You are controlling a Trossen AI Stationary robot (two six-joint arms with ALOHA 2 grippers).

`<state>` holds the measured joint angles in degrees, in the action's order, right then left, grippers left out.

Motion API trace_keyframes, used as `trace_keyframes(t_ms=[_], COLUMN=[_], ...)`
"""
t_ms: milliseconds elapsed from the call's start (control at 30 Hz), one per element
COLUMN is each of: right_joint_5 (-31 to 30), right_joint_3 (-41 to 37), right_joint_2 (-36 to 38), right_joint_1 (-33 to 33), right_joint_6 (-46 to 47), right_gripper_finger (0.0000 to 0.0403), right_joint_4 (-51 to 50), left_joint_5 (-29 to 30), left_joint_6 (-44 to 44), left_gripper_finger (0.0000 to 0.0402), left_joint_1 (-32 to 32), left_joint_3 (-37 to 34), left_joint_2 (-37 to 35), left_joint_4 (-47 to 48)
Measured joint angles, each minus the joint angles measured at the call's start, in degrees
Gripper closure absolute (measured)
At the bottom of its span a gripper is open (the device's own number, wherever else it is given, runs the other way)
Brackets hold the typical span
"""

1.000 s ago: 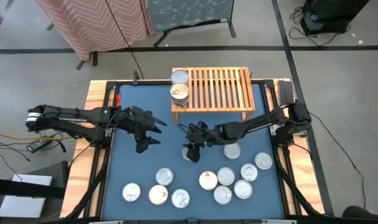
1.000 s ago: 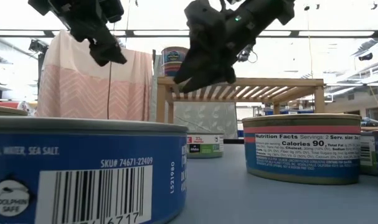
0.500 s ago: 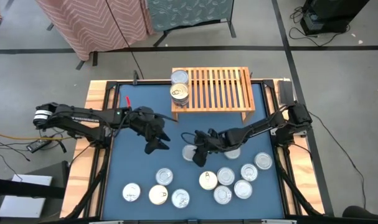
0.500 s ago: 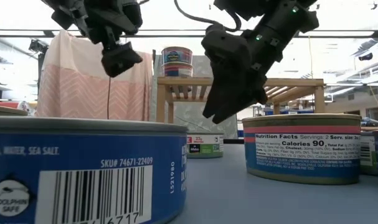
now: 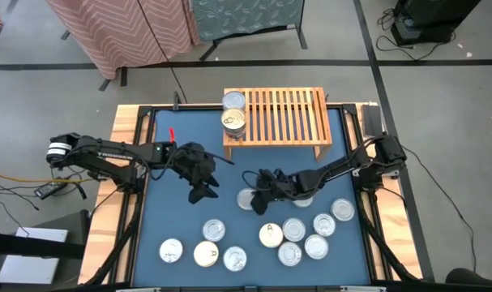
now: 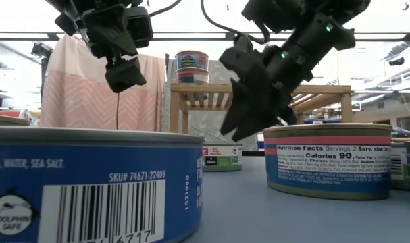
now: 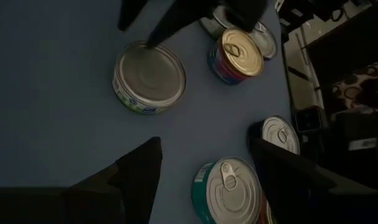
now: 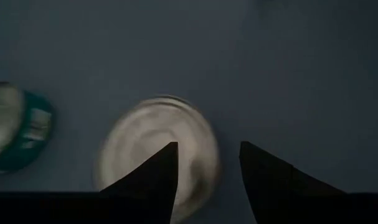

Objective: Stack canned seafood by type on shelf
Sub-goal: Stack the green tuna can on top of the other green tuna cans on the shelf

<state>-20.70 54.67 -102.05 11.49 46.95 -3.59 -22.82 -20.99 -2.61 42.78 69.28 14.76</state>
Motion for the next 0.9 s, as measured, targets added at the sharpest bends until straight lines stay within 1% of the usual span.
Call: trace_keyframes(t_ms=[100, 333, 500, 600, 700, 800, 900], right_joint_5=[-2.0, -2.0, -1.6, 0.5, 1.7, -0.1, -2.0], right_joint_3=[-1.1, -1.5, -1.5, -1.5, -0.4, -0.2, -0.2], right_joint_2=[-0.1, -0.1, -1.4, -4.5, -6.4, -6.9, -7.2], right_joint_1=[-0.2, -0.5, -0.2, -0.2, -0.2, -0.5, -2.5], right_joint_6=[0.1, -1.0, -2.1, -2.4, -1.8, -0.1, 3.7], right_gripper_finger=[0.0229, 0.0229, 0.0229, 0.0229, 0.0229, 0.0229, 0.0229], right_joint_4=[0.2, 3.2, 5.7, 9.5, 11.2, 10.8, 10.8], left_joint_5=[0.6, 3.0, 2.0, -0.8, -0.9, -0.6, 0.7], left_joint_6=[0.0, 1.3, 1.3, -1.4, -5.8, -9.5, -14.1], left_gripper_finger=[0.0147, 0.0147, 0.0147, 0.0147, 0.0147, 0.0147, 0.0147], left_joint_1=[0.0, 0.0, 0.0, 0.0, 0.0, 0.0, 0.0], left_joint_3=[0.0, 0.0, -0.1, -3.0, -7.1, -11.3, -15.1], left_joint_2=[0.5, 0.5, 0.5, 0.4, 0.4, 0.4, 0.5], left_joint_4=[-0.5, 0.1, -0.6, -6.7, -13.0, -17.6, -22.7])
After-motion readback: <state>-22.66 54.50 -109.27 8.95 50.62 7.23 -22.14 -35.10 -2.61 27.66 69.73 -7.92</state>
